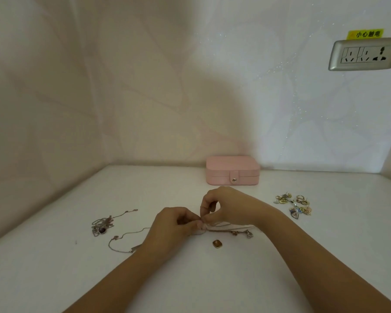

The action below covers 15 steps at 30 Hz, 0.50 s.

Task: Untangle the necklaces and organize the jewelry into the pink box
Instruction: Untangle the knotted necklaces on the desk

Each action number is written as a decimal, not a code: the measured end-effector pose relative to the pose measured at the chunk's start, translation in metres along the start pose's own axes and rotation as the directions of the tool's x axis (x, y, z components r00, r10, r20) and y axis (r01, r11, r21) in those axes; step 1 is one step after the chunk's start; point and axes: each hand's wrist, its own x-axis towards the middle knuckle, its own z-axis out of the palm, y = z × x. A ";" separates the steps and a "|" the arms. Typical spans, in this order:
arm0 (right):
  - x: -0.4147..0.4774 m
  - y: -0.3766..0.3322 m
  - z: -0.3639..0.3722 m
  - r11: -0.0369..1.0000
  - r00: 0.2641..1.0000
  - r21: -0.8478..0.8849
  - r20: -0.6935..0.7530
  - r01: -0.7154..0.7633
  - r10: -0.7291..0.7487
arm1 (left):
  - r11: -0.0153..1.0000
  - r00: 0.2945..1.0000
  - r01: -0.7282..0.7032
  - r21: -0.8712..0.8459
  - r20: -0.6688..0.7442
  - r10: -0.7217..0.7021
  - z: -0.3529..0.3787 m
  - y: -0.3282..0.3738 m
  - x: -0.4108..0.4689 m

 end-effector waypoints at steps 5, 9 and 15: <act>-0.003 -0.007 -0.005 0.994 0.998 0.098 -0.041 0.044 -0.041 | 0.985 0.995 0.059 -0.159 -0.070 -0.071 -0.004 0.003 0.001; 0.000 -0.009 0.001 0.978 0.989 0.201 -0.143 0.058 -0.029 | 0.972 0.996 0.032 -0.234 -0.068 -0.050 -0.006 0.007 0.001; 0.002 -0.015 0.001 0.939 0.977 0.336 -0.214 0.071 0.002 | 0.946 0.993 -0.062 -0.319 -0.115 0.026 -0.009 0.009 0.005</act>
